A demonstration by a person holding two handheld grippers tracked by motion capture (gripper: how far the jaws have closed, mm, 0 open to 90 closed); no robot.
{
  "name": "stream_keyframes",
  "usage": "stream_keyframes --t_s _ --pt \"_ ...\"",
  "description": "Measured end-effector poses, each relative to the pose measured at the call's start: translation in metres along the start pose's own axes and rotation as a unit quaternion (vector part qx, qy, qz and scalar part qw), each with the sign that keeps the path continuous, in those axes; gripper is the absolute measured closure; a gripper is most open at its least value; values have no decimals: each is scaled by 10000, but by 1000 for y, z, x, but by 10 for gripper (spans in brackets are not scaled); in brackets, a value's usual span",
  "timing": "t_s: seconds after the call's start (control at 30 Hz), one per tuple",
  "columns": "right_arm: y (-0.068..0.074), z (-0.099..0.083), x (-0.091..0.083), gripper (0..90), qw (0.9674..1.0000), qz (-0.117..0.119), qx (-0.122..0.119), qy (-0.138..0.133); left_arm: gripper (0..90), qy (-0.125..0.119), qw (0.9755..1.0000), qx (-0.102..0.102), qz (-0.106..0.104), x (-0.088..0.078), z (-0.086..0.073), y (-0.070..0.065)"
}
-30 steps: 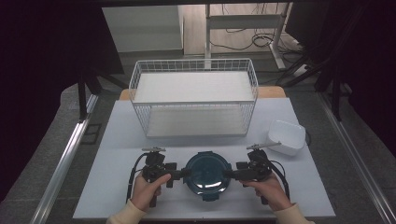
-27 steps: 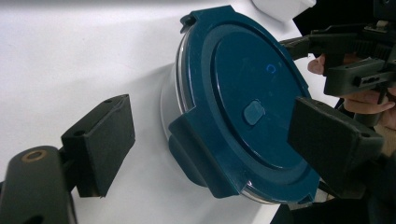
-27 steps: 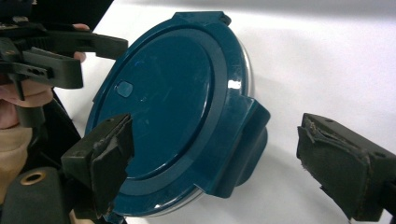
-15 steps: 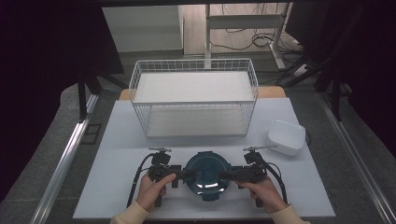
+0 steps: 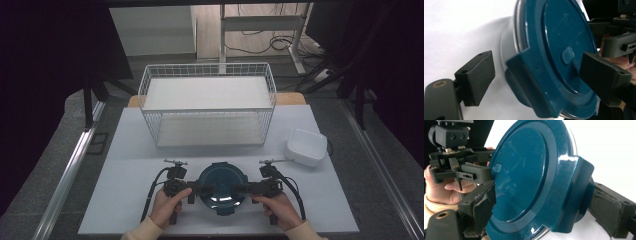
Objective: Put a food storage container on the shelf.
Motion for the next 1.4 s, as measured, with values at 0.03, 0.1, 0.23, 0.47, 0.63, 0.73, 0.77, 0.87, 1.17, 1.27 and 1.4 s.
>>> stream_keyframes --t_s 0.03,0.1,0.23,0.47,0.63,0.73,0.77,0.87,1.17,1.27,1.4 --pt "0 -1 0 126 10000 10 14 -13 137 16 10000 -2 -12 0 0 0" --pt "0 -2 1 145 10000 31 75 8 147 44 9999 -59 -119 1 -1 -1" --pt "-3 -4 5 184 9999 -162 55 27 165 134 9988 -246 -393 5 -5 0" --pt "-6 -1 -1 272 9997 -93 222 -105 228 15 9988 -394 -291 1 -4 -1" --pt "-7 0 -3 319 9990 6 386 -206 325 -229 9979 -565 -208 -7 -3 -1" --pt "-7 1 -6 340 9987 31 454 -238 339 -271 9972 -653 -229 -9 -3 -2" --pt "-7 1 -6 346 9988 28 439 -234 343 -293 9971 -670 -230 -9 -4 -2" --pt "-5 1 -8 357 9988 45 440 -227 355 -297 9970 -672 -228 -11 -4 -3" --pt "0 3 -15 398 9987 18 356 -373 386 -357 9981 -482 -102 -18 -3 -11" --pt "2 4 -15 403 9988 5 259 -413 391 -443 9980 -448 -63 -21 -2 -12" --pt "5 4 -16 404 9990 22 198 -408 397 -476 9981 -392 -75 -25 -1 -13"
Point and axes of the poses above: each handheld gripper's, and its own axes: x roughly forward along the jaws, z roughly out of its top, y roughly to its left, the point moved 7 cm from there along x, roughly forward along the jaws, and after that the axes turned 4 degrees about y, right-handed, at the moved point
